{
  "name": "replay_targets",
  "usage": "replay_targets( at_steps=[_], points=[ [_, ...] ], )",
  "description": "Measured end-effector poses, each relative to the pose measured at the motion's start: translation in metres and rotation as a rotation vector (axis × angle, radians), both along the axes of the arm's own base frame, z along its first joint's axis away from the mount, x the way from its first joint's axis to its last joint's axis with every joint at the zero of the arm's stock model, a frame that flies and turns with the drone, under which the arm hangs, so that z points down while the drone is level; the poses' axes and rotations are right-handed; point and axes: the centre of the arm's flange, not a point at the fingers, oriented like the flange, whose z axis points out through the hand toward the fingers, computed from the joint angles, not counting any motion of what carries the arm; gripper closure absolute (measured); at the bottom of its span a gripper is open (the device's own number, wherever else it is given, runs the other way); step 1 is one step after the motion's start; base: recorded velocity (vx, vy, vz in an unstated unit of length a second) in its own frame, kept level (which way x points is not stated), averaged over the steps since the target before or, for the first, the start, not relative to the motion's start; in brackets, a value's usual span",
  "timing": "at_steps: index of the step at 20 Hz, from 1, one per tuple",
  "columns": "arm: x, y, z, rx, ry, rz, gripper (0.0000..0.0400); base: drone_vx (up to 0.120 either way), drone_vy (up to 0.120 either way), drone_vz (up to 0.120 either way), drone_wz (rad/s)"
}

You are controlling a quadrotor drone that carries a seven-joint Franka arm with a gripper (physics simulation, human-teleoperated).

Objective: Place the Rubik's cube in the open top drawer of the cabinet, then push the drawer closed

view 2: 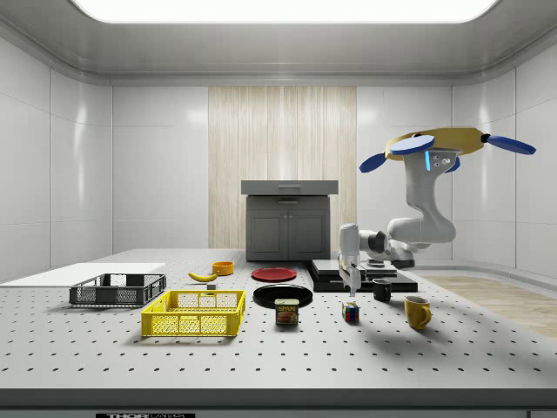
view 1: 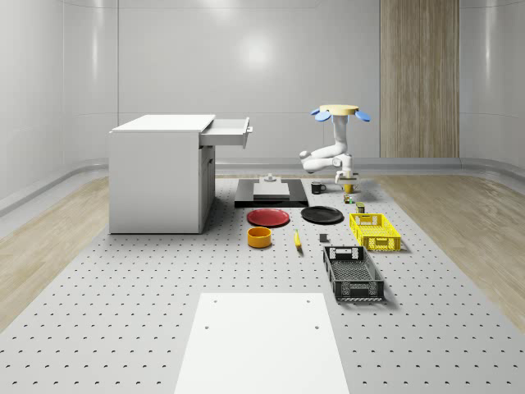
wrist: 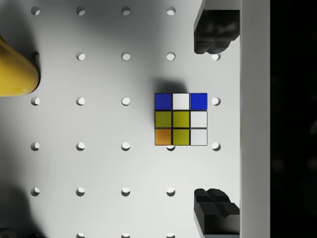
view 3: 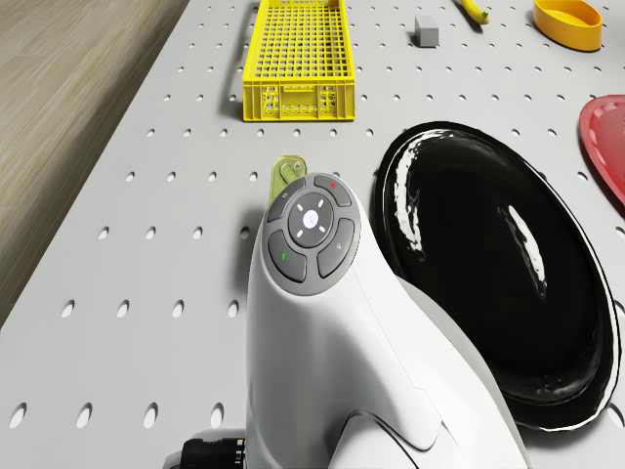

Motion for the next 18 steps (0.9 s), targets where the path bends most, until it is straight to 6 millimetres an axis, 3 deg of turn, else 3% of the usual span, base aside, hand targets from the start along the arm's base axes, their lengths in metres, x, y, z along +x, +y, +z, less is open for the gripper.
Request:
replay_targets(
  at_steps=[9, 18],
  points=[
    [0.000, 0.000, 0.000, 0.000, 0.000, 0.000, 0.0000, 0.000, 0.000, -0.120, 0.000],
    [0.000, 0.000, 0.016, 0.000, 0.000, 0.000, 0.0000, 0.000, 0.000, 0.000, 0.000]
  ],
)
